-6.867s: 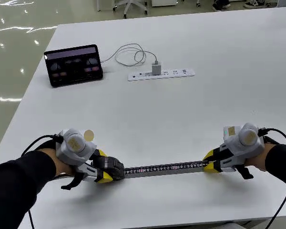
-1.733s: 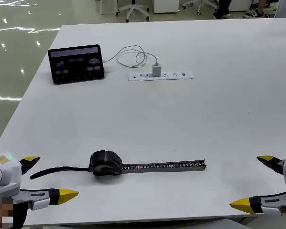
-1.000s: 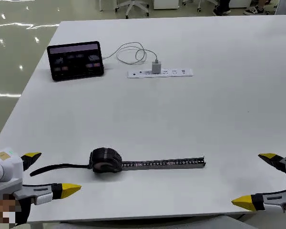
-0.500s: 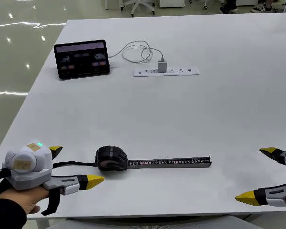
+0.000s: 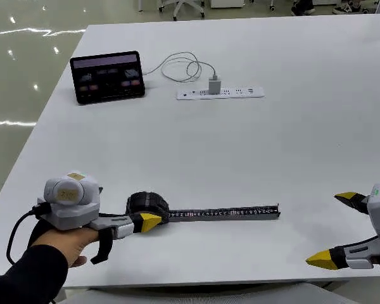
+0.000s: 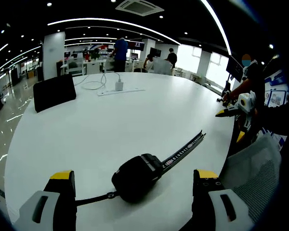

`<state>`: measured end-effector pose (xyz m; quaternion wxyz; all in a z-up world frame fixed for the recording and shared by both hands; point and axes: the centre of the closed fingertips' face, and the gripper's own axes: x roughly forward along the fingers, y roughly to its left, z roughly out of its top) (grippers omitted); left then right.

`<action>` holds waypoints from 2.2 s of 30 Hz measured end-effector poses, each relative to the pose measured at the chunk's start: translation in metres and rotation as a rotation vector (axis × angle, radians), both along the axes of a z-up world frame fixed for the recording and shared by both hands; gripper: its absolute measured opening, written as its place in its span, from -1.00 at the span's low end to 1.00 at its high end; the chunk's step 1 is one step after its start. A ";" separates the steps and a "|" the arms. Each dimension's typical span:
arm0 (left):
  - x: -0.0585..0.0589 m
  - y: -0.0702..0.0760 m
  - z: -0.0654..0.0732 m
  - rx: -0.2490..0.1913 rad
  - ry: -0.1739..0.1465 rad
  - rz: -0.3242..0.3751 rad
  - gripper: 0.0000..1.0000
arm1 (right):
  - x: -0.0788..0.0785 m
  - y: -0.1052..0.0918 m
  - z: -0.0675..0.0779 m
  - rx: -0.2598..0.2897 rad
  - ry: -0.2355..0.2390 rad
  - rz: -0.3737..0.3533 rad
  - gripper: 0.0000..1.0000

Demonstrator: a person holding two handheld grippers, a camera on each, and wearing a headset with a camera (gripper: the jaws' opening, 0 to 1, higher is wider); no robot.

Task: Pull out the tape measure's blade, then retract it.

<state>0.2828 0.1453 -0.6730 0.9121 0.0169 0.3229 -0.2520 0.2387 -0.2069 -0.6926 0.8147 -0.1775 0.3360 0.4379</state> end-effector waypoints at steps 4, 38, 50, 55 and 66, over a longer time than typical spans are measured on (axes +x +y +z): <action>0.000 -0.002 -0.002 -0.009 0.014 0.030 0.95 | 0.002 0.002 0.003 -0.002 -0.004 0.005 0.98; 0.022 -0.020 -0.037 0.035 -0.013 0.296 1.00 | 0.032 0.027 -0.001 -0.071 0.004 0.120 1.00; 0.029 -0.022 -0.048 0.028 -0.046 0.297 1.00 | 0.053 0.046 -0.010 -0.136 0.020 0.250 0.96; 0.030 -0.023 -0.051 0.019 -0.050 0.300 1.00 | 0.057 0.053 -0.016 -0.182 0.023 0.329 0.80; 0.030 -0.024 -0.047 -0.017 -0.060 0.313 1.00 | 0.056 0.064 -0.032 -0.240 0.091 0.463 0.21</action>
